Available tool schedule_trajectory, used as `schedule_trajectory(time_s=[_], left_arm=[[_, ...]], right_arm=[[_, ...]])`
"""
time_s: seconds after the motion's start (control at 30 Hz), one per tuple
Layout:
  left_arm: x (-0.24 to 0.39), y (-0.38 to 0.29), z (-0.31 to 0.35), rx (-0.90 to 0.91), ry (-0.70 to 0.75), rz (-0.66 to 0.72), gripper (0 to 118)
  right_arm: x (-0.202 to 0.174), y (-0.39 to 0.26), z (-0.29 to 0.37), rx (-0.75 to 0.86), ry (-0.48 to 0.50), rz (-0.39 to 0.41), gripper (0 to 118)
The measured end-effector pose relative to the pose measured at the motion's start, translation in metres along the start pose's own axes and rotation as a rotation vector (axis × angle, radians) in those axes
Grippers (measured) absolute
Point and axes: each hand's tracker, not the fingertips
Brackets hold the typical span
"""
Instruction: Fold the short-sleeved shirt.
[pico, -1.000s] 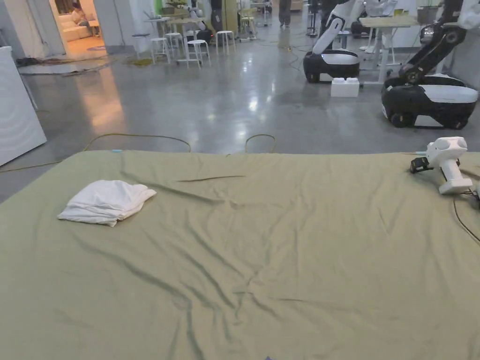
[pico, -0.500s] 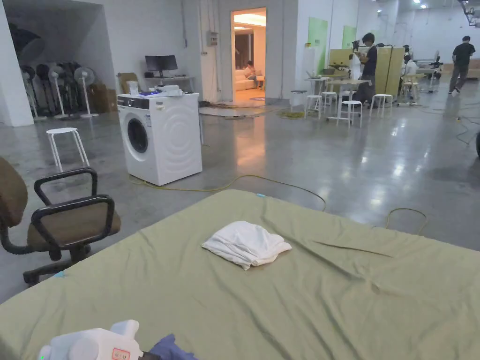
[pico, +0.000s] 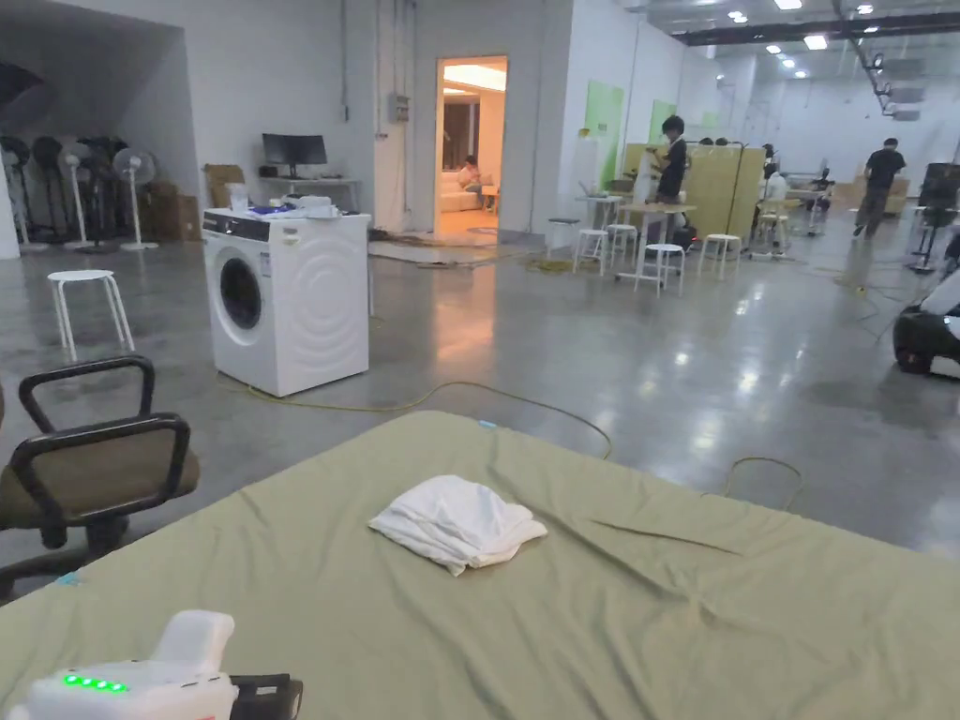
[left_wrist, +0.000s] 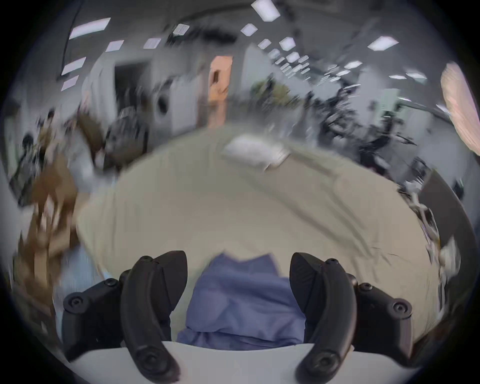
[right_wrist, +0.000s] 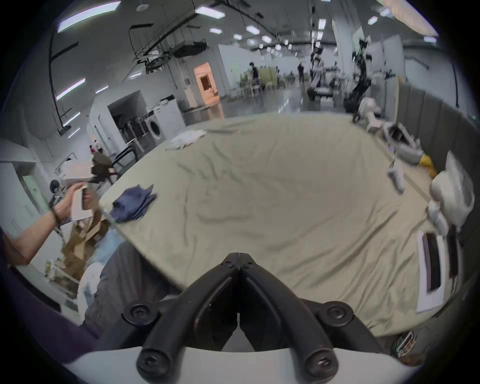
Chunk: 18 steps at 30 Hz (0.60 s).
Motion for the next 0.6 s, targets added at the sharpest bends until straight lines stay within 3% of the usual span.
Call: schedule_trajectory(time_s=[0.23, 0.4, 0.5, 0.53, 0.6], left_arm=[[0.122, 0.002, 0.178, 0.499, -0.09, -0.226, 87], [0.197, -0.019, 0.215, 0.677, -0.098, -0.223, 86], [0.226, -0.017, 0.221, 0.69, -0.089, -0.227, 85], [0.233, -0.01, 0.223, 0.682, -0.123, -0.222, 83], [0.243, -0.008, 0.227, 0.707, -0.19, -0.243, 61]], right_arm=[[-0.007, 0.067, 0.051, 0.417, -0.046, 0.001, 0], [-0.007, 0.087, 0.09, 0.573, -0.178, 0.096, 0], [-0.005, 0.088, 0.107, 0.616, -0.205, 0.103, 0], [-0.004, 0.086, 0.112, 0.631, -0.21, 0.102, 0], [-0.004, 0.08, 0.121, 0.696, -0.216, 0.095, 0]])
